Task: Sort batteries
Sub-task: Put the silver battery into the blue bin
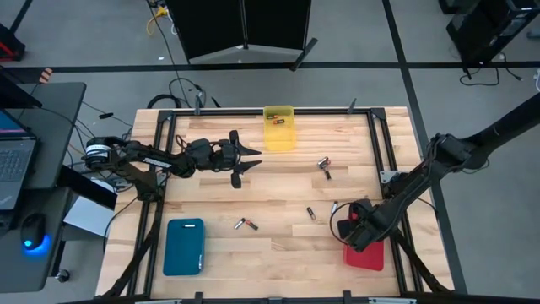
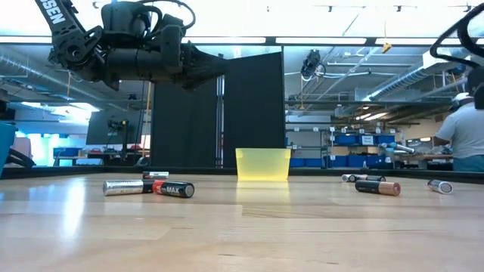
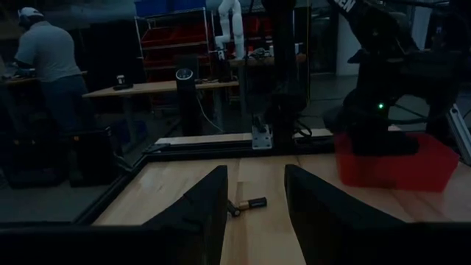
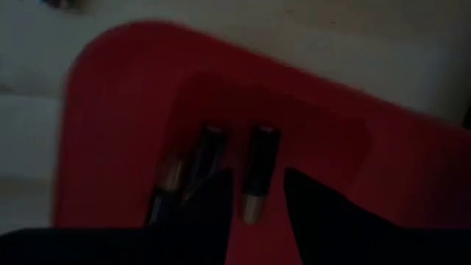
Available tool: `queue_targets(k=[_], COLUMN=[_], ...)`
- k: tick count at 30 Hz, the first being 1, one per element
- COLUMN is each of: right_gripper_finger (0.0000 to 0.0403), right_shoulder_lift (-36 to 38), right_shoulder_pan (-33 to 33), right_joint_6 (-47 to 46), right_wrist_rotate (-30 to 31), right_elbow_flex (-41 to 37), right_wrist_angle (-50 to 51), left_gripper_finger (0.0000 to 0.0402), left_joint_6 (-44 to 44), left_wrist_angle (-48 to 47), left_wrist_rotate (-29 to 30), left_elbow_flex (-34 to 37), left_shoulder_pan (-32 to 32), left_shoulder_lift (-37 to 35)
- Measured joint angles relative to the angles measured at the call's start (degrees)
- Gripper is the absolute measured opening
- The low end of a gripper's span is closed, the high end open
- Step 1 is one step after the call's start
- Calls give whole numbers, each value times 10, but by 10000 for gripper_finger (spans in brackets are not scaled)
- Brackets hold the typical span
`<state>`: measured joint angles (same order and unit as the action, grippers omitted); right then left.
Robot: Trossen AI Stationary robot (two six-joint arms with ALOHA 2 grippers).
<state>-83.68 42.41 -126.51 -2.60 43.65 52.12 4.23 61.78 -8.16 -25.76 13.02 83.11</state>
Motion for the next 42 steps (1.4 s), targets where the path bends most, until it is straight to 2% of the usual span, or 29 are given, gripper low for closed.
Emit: queue_targets(k=[7, 13, 17, 21, 27, 30, 33, 38, 42], right_gripper_finger=[154, 158, 158, 156, 151, 151, 152, 151, 151], right_shoulder_lift=[24, 37, 39, 39, 38, 38, 38, 28, 22], right_shoulder_pan=[0, 0, -5, -27, -112, -175, -249, -387, -489], right_joint_6=[49, 99, 143, 229, 365, 473, 620, 925, 1182], right_wrist_rotate=[-3, 0, 50, 122, 177, 198, 203, 198, 146], right_elbow_flex=[61, 155, 213, 238, 239, 239, 239, 239, 239], right_wrist_angle=[52, 200, 271, 269, 259, 239, 199, 120, 59], left_gripper_finger=[145, 145, 145, 145, 145, 145, 145, 145, 145], left_joint_6=[0, 2, 2, 2, 1, 0, 0, 0, 0], left_wrist_angle=[0, -1, -5, -17, -37, -44, -52, -61, -74], left_wrist_rotate=[0, 0, 0, 0, 0, 0, 0, 0, 0], left_elbow_flex=[0, 0, 0, 0, 0, 0, 0, 0, 0], left_shoulder_pan=[0, 0, 0, 0, 0, 0, 0, 0, 0], left_shoulder_lift=[0, 0, 0, 0, 0, 0, 0, 0, 0])
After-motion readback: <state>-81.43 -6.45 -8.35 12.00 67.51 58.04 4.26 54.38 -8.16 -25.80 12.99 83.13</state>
